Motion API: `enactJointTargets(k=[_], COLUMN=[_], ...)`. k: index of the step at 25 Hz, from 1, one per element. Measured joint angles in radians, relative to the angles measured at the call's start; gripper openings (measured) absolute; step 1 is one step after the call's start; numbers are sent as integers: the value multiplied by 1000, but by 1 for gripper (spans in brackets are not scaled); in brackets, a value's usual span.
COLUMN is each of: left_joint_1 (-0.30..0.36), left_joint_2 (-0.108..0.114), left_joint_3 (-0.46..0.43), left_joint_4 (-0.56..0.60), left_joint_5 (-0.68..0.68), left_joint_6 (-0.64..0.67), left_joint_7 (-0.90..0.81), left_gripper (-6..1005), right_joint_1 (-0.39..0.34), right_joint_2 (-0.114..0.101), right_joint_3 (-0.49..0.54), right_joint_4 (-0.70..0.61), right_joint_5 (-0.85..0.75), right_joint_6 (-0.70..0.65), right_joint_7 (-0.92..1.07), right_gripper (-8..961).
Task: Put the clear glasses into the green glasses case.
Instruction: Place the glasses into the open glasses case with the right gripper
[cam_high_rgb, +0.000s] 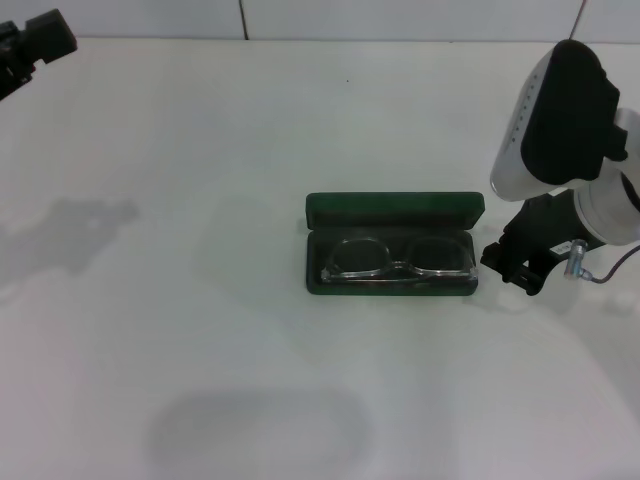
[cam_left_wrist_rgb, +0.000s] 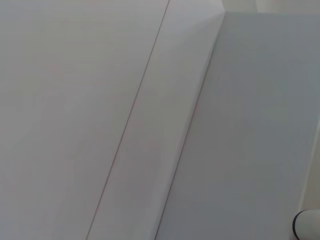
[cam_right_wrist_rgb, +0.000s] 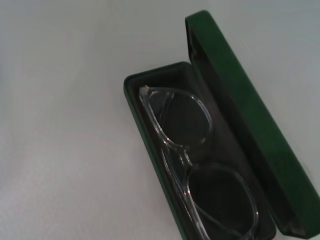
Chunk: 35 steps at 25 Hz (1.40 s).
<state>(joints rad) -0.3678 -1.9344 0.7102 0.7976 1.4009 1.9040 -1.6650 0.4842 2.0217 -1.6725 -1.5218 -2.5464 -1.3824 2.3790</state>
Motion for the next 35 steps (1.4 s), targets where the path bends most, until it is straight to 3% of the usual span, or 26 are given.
enactJointTargets(k=[18, 35], left_joint_1=[-8, 2], left_joint_2=[0, -3], left_joint_3=[0, 0], left_joint_4=[0, 0], left_joint_5=[3, 3], left_joint_6=[-1, 1], left_joint_7=[1, -3], left_gripper=[54, 54], right_joint_1=[49, 42], right_joint_2=[5, 4], right_joint_3=[-23, -44], right_joint_4=[99, 114], right_joint_5=[16, 39], right_joint_6=[31, 67], right_joint_7=[-12, -17], right_gripper=[17, 18])
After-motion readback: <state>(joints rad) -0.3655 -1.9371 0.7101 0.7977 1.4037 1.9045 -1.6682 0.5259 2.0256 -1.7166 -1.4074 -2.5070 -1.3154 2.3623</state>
